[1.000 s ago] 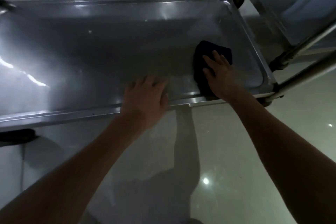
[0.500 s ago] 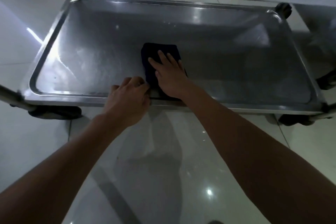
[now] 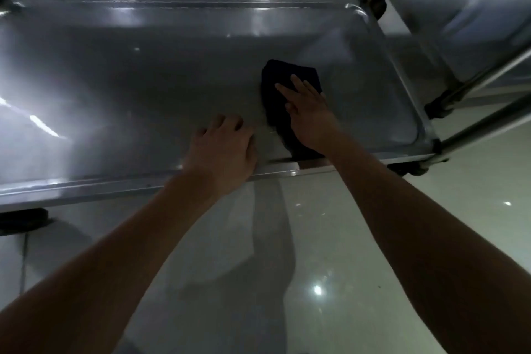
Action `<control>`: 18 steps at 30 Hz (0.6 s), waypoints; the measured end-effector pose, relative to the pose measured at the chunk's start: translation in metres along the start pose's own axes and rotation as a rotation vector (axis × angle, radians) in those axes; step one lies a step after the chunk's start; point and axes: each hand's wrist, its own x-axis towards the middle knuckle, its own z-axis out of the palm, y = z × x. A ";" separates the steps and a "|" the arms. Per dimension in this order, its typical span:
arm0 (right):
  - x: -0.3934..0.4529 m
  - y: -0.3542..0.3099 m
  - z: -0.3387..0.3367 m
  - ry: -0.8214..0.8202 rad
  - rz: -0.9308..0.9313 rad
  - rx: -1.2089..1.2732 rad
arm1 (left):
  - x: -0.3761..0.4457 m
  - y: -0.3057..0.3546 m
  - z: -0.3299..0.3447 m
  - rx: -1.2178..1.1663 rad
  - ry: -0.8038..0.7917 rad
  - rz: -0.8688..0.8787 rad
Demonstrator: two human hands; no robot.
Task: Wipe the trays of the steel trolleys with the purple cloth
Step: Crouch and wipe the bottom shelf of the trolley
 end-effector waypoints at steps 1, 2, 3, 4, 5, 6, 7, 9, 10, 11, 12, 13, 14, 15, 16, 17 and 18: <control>-0.004 0.020 -0.009 0.022 0.028 -0.008 | 0.009 0.015 0.004 0.003 0.010 0.035; -0.008 0.041 -0.019 0.036 0.063 -0.012 | 0.017 0.030 0.007 0.005 0.016 0.064; -0.013 0.062 -0.029 0.052 0.106 -0.009 | 0.025 0.045 0.011 0.005 0.022 0.087; -0.019 0.083 -0.039 0.075 0.152 -0.009 | 0.034 0.059 0.014 0.001 0.028 0.102; -0.024 0.102 -0.048 0.098 0.195 -0.021 | 0.042 0.072 0.016 -0.005 0.035 0.112; -0.029 0.118 -0.056 0.118 0.238 -0.039 | 0.049 0.084 0.018 -0.013 0.038 0.118; -0.032 0.131 -0.062 0.131 0.278 -0.053 | 0.054 0.093 0.020 -0.018 0.037 0.123; -0.034 0.146 -0.068 0.136 0.335 -0.076 | 0.061 0.106 0.023 -0.030 0.023 0.113; -0.032 0.149 -0.068 0.137 0.345 -0.086 | 0.063 0.108 0.023 -0.035 0.019 0.103; -0.030 0.150 -0.067 0.144 0.349 -0.091 | 0.064 0.108 0.024 -0.030 0.021 0.095; -0.027 0.150 -0.065 0.156 0.351 -0.090 | 0.064 0.107 0.025 -0.016 0.028 0.095; -0.024 0.149 -0.065 0.163 0.355 -0.082 | 0.063 0.105 0.026 -0.004 0.034 0.103; -0.021 0.149 -0.064 0.161 0.361 -0.074 | 0.062 0.103 0.027 0.001 0.037 0.114; -0.018 0.150 -0.064 0.151 0.368 -0.068 | 0.062 0.101 0.028 -0.001 0.041 0.125; -0.014 0.149 -0.064 0.137 0.373 -0.063 | 0.063 0.099 0.028 -0.009 0.045 0.131; -0.008 0.148 -0.064 0.121 0.374 -0.055 | 0.064 0.097 0.027 -0.023 0.046 0.134; -0.002 0.145 -0.064 0.107 0.369 -0.049 | 0.065 0.095 0.027 -0.040 0.043 0.141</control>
